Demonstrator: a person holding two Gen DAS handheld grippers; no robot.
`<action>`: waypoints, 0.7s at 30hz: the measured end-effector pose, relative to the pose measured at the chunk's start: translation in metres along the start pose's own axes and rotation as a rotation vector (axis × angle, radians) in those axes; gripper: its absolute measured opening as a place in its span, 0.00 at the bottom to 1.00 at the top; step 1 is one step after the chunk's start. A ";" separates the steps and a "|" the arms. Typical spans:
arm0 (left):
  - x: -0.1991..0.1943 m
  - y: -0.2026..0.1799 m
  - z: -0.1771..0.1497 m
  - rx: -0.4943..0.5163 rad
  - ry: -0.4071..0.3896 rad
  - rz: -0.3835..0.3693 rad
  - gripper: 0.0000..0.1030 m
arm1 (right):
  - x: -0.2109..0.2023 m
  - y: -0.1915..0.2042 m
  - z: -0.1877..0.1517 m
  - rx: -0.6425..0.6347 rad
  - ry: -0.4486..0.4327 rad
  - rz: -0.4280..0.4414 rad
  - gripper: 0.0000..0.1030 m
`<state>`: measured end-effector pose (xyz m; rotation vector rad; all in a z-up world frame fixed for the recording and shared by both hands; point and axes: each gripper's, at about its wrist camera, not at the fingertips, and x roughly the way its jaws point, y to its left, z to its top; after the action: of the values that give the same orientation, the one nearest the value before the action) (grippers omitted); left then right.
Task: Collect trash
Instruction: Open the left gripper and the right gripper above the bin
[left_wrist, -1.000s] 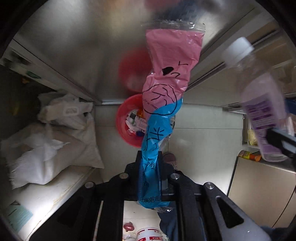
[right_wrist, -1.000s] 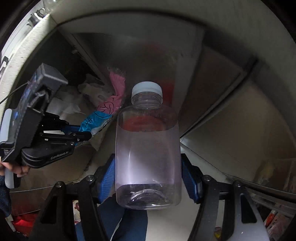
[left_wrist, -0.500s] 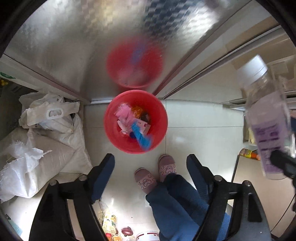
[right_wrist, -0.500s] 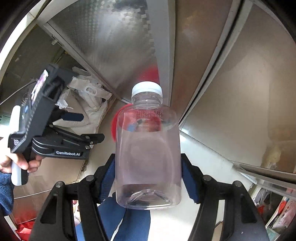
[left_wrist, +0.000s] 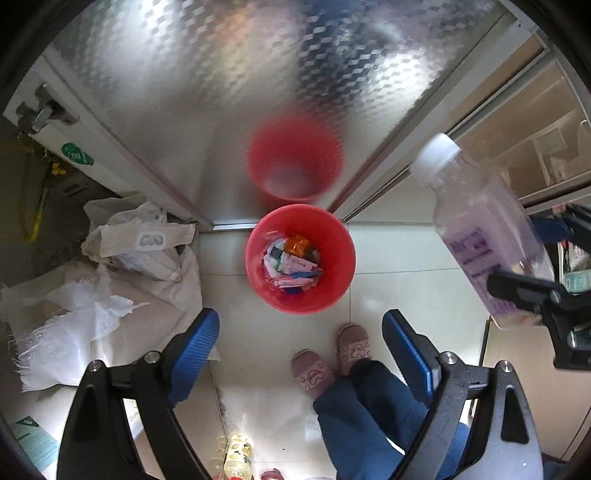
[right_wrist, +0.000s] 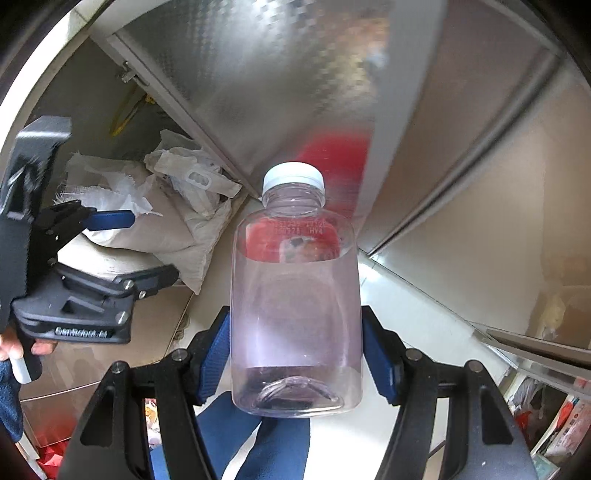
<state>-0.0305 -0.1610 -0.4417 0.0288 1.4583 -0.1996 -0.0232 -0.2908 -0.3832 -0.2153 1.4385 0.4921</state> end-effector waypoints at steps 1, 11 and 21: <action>0.000 0.004 -0.002 0.001 -0.002 0.000 0.86 | 0.002 0.002 0.002 -0.004 0.001 0.002 0.61; 0.019 0.035 -0.012 -0.023 0.031 -0.004 0.87 | 0.038 0.022 0.019 -0.073 0.027 0.010 0.62; 0.042 0.054 -0.018 -0.041 0.068 -0.017 1.00 | 0.075 0.027 0.030 -0.086 0.076 -0.023 0.62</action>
<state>-0.0357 -0.1107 -0.4905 -0.0110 1.5305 -0.1840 -0.0044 -0.2399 -0.4489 -0.3222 1.4888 0.5328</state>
